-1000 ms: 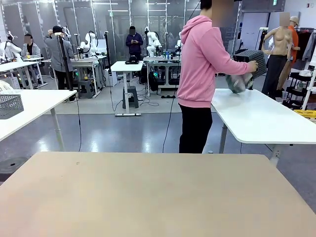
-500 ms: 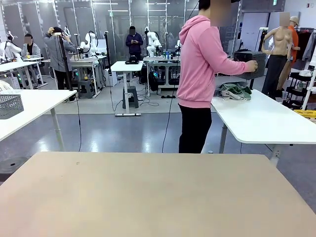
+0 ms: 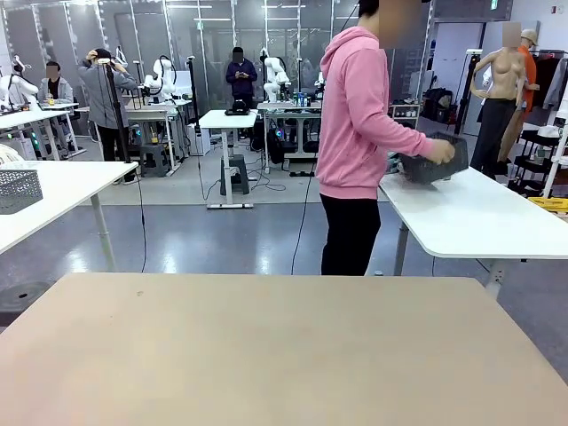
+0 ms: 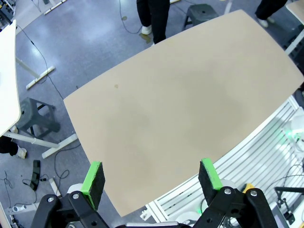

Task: Fold the towels and place them in the basket.
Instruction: When a person lays out a Towel with hook on the table, fold it in half twice.

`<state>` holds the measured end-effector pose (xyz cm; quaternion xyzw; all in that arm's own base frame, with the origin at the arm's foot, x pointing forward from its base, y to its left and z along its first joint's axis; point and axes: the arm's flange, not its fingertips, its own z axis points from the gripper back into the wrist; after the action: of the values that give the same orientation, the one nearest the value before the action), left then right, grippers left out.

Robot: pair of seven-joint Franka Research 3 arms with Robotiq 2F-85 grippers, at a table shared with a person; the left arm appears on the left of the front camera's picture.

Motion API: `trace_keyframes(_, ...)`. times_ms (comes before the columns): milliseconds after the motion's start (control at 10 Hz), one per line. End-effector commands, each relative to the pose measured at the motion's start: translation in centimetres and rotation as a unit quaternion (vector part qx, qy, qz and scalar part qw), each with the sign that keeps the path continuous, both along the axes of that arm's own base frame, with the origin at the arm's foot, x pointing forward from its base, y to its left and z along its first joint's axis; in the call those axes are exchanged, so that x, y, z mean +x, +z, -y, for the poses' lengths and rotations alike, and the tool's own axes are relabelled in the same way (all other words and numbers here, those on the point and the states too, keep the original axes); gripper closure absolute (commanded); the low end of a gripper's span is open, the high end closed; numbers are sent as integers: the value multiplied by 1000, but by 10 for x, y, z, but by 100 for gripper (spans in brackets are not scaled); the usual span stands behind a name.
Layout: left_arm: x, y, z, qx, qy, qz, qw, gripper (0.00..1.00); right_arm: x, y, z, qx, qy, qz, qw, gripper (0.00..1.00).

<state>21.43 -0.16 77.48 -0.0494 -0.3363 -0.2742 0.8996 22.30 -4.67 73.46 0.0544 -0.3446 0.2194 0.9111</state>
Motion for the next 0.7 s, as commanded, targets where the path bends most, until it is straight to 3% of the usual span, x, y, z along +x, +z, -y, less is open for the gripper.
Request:
trace_keyframes(0, -2, 3, 1, 5, 0, 1, 1000, 0, 0, 0, 1, 3, -3, 1, 1000, 0)
trace_keyframes(600, -2, 3, 1, 5, 0, 1, 1000, 0, 0, 0, 1, 3, -3, 1, 1000, 0)
